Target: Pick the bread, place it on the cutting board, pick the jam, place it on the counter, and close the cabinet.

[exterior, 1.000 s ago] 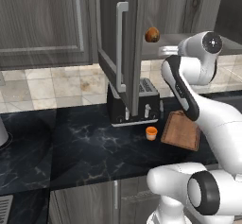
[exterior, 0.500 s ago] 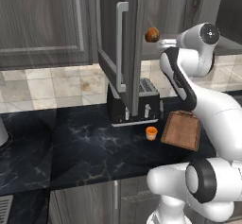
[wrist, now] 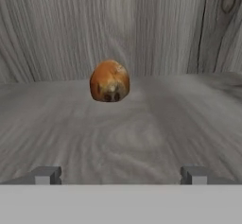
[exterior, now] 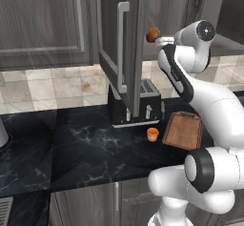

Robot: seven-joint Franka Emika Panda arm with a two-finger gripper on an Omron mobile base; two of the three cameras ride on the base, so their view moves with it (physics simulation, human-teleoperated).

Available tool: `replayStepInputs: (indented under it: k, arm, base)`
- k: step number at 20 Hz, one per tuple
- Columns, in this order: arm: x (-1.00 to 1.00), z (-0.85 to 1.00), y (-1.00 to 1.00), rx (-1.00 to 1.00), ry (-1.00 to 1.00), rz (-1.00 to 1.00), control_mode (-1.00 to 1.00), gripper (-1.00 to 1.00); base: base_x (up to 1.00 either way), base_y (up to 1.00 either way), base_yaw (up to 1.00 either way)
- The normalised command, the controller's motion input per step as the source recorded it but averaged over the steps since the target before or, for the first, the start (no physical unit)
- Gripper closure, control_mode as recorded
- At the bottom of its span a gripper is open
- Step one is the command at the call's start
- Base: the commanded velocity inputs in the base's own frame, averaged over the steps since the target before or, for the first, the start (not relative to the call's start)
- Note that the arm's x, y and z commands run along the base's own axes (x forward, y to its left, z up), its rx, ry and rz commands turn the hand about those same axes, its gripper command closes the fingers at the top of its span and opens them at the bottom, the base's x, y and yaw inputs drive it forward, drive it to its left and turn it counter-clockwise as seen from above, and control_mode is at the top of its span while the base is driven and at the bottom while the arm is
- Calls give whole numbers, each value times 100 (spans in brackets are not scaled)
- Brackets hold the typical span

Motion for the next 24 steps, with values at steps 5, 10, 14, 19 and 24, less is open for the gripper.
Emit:
replayStepInputs:
  k: [5,10,14,19,24]
  arm:
    - [24,0,0,0,0,0,-100,-100]
    - [12,0,0,0,0,0,-100,-100]
    - [10,0,0,0,0,1,-100,-100]
    - [18,0,0,0,0,1,-100,-100]
    - [26,-3,0,0,0,1,-100,-100]
  base:
    - [0,0,0]
    - [0,0,0]
    - [0,0,0]
    - [0,0,0]
    - [0,0,0]
